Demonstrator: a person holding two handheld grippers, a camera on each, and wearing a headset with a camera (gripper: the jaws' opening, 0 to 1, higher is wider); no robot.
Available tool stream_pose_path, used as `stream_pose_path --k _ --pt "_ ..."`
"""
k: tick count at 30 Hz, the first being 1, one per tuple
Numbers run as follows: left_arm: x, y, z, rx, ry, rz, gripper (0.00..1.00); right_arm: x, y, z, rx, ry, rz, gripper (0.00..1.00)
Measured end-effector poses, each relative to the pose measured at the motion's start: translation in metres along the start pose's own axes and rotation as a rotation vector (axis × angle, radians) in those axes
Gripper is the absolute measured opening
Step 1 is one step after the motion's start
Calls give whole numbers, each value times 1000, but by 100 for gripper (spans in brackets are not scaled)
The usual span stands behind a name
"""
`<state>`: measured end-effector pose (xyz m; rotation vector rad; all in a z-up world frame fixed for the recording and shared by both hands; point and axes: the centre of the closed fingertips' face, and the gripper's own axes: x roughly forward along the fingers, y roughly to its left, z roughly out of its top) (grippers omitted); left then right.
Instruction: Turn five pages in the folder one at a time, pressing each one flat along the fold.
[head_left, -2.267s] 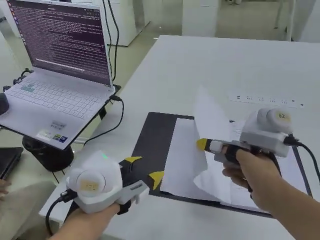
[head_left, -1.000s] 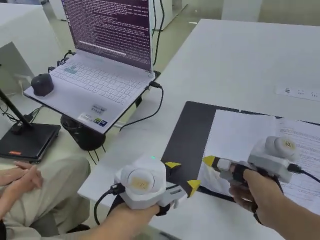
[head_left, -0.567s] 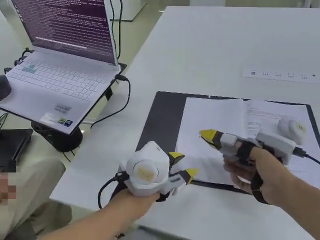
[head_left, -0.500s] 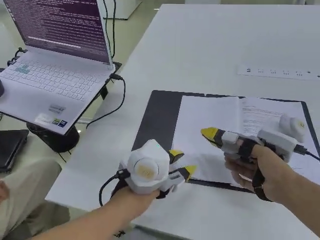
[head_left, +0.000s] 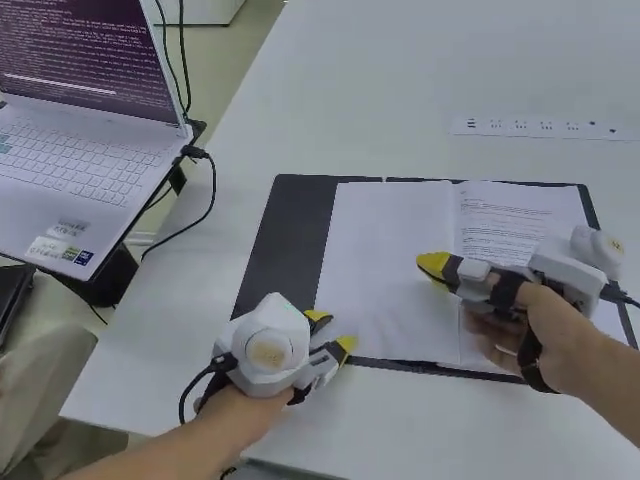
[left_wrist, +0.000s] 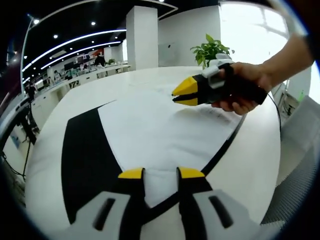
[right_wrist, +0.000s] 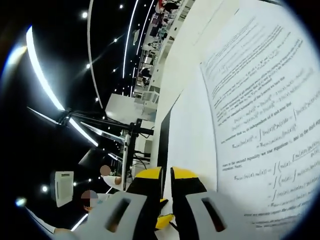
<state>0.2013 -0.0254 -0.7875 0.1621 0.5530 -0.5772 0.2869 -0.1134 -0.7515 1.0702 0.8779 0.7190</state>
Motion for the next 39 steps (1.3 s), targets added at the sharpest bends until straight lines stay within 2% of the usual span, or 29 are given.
stream_pose_path --k 3,6,15,17,19,23,24,26,32,37,39 --pt "0 0 1 4 -11 -5 23 -1 -10 6 23 -5 -27 0" --pt "1 1 1 5 -15 -5 23 2 -18 15 70 -22 -36 0" --pt "2 1 2 6 -15 -3 23 13 -26 37 107 -25 -83 0" --pt "2 2 2 2 -17 -2 23 16 -28 48 136 -62 -87 0" --pt "2 2 2 0 -18 -1 23 18 -30 55 172 -76 -84 0" --pt "3 3 2 2 -18 -1 23 20 -33 67 193 -95 -91 0" --pt "3 3 2 1 -18 -1 23 22 -40 74 191 -105 -101 0" --pt "3 3 2 1 -19 -1 23 24 -42 77 224 -107 -93 0" --pt "2 3 2 -1 -28 -1 23 28 -43 83 249 -136 -91 0" --pt "2 3 2 -4 -34 0 23 34 -44 94 277 -172 -91 0" --pt "2 3 2 -7 -36 1 23 36 -46 101 298 -205 -94 0"
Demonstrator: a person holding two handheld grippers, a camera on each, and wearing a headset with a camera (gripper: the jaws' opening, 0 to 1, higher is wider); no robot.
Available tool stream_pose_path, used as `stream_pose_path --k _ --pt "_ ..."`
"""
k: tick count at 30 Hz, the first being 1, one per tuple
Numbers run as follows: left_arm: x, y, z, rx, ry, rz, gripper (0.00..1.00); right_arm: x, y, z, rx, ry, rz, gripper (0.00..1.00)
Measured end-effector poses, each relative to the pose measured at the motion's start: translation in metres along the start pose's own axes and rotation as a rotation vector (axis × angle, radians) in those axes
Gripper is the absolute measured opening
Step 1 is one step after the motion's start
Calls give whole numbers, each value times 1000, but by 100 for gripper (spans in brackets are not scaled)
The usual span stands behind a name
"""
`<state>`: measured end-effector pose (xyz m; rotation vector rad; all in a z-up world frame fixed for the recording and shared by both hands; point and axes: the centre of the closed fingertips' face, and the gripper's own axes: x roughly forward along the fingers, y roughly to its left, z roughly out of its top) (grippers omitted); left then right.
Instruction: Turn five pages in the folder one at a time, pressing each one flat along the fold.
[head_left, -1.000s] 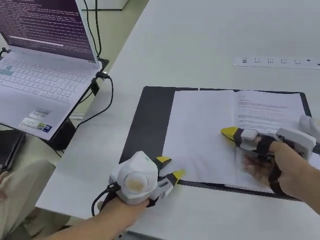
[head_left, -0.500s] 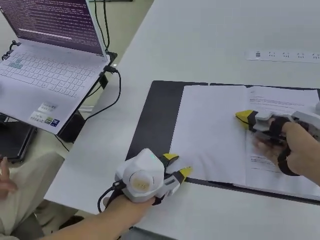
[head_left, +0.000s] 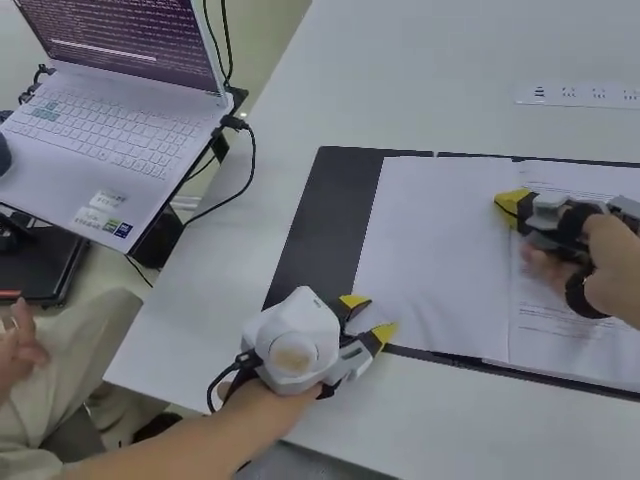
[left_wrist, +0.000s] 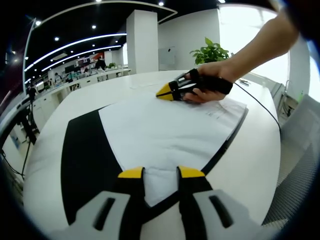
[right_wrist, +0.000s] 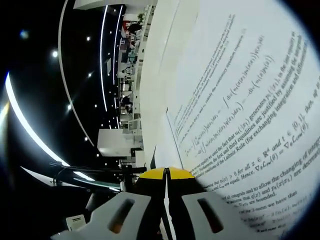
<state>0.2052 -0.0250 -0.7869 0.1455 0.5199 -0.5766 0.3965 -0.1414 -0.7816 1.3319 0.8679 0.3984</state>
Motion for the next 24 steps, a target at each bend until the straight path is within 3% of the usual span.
stream_pose_path --k 4,17,24 --pt "0 0 0 -4 -4 1 23 9 2 11 27 -49 -4 0" --pt "0 1 -1 -7 -10 1 23 31 11 37 61 -138 5 0" --pt "-1 2 -2 -10 -15 1 23 41 13 53 116 -191 10 0"
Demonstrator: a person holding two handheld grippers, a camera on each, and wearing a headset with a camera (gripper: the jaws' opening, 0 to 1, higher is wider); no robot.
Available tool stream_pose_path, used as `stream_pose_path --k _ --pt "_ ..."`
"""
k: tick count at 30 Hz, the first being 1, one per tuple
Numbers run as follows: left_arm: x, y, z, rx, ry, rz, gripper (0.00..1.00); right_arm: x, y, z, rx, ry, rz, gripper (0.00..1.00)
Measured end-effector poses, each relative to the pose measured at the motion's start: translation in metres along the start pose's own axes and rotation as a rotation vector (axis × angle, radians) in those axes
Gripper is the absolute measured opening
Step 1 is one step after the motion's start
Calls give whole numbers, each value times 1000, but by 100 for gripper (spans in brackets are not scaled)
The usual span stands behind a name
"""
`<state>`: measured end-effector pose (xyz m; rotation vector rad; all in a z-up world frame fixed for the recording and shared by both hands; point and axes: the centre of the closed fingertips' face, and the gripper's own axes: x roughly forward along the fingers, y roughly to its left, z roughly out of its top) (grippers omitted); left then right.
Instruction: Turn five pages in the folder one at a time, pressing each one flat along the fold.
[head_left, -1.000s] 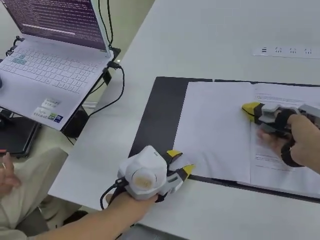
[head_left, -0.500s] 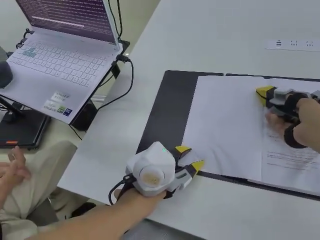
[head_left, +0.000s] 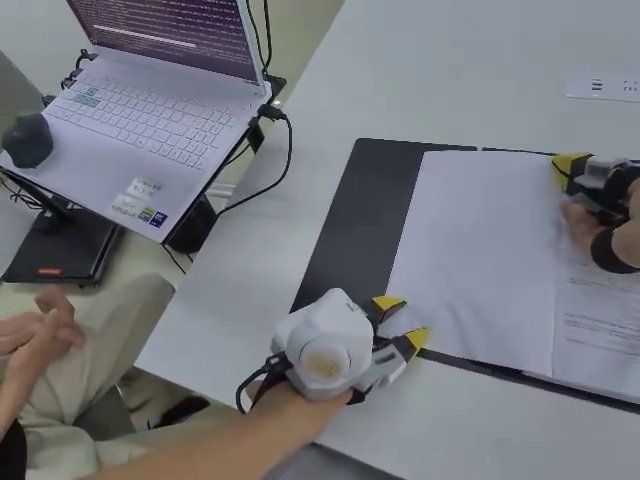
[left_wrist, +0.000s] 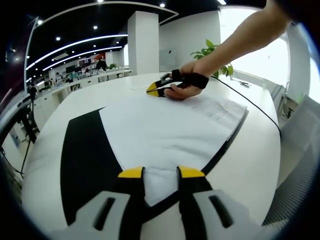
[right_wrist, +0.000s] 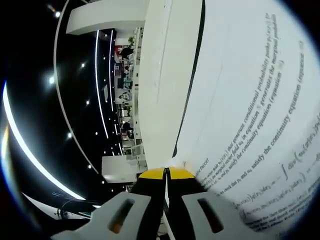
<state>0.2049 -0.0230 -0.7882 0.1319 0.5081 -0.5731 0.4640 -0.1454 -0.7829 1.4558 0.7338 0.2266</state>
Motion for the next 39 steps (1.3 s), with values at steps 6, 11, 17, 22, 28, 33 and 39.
stream_pose_path --k 6,11,17,22,28,33,39 --pt "0 1 -1 -1 -3 0 23 2 3 1 23 -17 0 0" --pt "0 0 -1 -3 -1 0 23 -4 5 -4 10 -14 4 0" --pt "-1 0 0 -3 0 1 24 -13 1 -15 6 55 5 0" --pt "-1 0 0 -5 0 1 23 -27 -3 -33 -18 136 -5 0" --pt "-2 1 0 -3 0 0 23 -45 -10 -49 -27 199 -5 0" --pt "-3 0 0 -2 0 1 23 -66 -18 -65 -31 245 -12 0" --pt "-2 1 -1 -4 0 1 23 -87 -25 -79 -24 295 -13 0"
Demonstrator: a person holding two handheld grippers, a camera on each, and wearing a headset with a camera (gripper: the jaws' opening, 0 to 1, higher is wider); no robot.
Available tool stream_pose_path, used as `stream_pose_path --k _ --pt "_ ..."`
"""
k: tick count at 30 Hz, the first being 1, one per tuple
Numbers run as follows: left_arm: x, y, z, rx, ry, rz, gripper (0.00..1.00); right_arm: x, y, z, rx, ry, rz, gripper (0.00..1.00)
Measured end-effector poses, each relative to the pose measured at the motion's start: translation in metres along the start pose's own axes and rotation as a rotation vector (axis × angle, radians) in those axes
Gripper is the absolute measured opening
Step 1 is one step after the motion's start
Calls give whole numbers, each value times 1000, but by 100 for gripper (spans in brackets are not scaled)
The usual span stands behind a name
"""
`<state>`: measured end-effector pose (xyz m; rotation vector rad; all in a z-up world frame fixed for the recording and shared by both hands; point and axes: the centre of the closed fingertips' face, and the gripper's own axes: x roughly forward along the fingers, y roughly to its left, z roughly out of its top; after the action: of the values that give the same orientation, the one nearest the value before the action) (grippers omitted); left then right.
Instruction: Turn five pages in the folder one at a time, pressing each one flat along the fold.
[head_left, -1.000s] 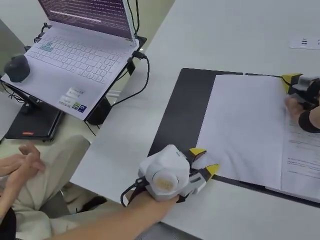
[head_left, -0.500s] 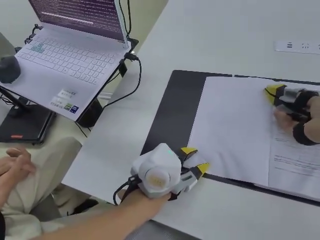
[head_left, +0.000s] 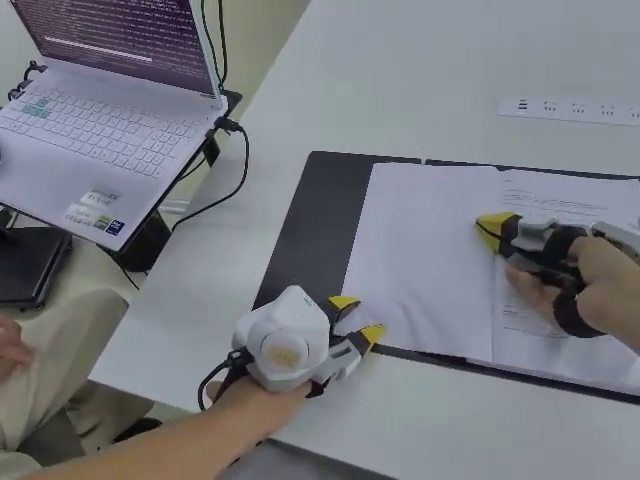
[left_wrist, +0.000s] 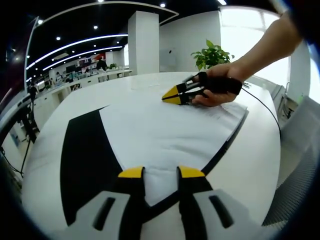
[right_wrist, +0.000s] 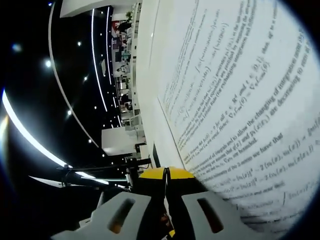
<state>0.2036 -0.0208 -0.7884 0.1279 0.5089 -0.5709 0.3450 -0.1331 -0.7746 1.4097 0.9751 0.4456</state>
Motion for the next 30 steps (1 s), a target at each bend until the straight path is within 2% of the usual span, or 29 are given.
stream_pose_path --k 7,16,20,24,30 --pt "-1 -1 1 3 4 0 23 -17 -10 -22 3 45 0 0" --pt "-1 -3 2 0 5 1 23 -31 -20 -39 22 79 -5 0" --pt "-1 -3 3 3 6 0 23 -40 -24 -54 18 115 -23 0" --pt "-1 -3 2 -1 6 1 23 -54 -21 -80 14 140 -30 0" --pt "0 -1 1 1 9 0 23 -61 -27 -89 19 157 -33 0"
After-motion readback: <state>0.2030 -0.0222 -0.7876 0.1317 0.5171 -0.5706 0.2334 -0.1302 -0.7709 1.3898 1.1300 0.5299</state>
